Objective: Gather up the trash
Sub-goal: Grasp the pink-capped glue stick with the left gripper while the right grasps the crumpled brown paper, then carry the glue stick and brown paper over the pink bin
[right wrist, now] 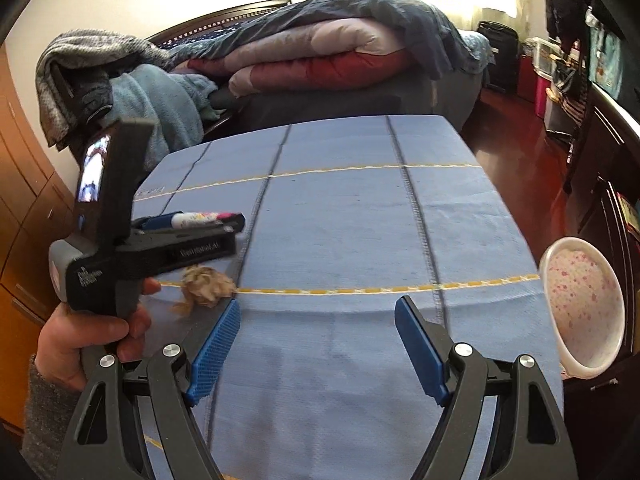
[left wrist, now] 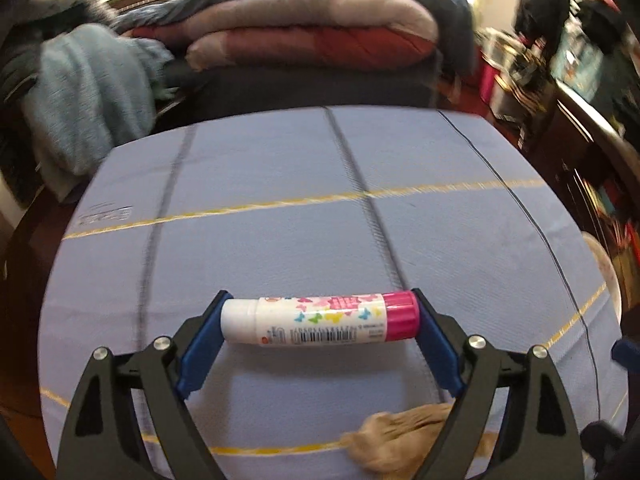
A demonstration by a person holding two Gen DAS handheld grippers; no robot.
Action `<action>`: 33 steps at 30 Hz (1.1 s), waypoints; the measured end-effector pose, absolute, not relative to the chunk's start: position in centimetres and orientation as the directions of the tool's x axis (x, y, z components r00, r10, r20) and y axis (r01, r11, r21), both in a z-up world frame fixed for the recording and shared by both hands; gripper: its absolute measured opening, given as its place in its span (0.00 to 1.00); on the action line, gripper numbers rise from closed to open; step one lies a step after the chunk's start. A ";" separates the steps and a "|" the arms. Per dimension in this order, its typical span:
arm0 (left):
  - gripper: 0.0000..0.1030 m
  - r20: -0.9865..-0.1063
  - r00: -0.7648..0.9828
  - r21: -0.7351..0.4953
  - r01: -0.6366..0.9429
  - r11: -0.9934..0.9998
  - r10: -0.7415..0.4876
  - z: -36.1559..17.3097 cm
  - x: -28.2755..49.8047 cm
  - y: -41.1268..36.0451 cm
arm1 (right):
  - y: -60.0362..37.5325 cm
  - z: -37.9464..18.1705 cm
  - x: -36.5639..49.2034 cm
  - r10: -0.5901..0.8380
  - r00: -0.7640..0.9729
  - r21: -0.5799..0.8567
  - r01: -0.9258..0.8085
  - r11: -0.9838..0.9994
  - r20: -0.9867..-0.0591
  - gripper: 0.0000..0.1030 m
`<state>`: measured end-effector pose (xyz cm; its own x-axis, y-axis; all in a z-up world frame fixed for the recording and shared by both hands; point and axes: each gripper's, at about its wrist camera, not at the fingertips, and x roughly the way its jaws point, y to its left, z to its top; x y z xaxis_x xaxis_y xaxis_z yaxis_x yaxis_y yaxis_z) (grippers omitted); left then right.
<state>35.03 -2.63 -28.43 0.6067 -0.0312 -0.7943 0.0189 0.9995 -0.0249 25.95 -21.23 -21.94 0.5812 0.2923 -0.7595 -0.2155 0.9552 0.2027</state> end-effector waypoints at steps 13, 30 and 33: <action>0.84 -0.760 0.648 -0.092 -0.188 0.978 0.053 -25.9 32.3 6.3 | -12.2 -23.9 27.3 0.371 0.523 0.158 -0.407 0.900 -0.767 0.78; 0.84 -0.739 0.673 -0.093 -0.147 0.985 0.031 -24.2 31.4 4.0 | -13.5 -24.2 27.0 0.344 0.528 0.126 -0.404 0.906 -0.777 0.28; 0.84 -0.727 0.686 -0.087 -0.111 0.990 0.013 -23.4 31.2 1.9 | -15.1 -23.8 26.7 0.339 0.540 0.138 -0.379 0.915 -0.771 0.28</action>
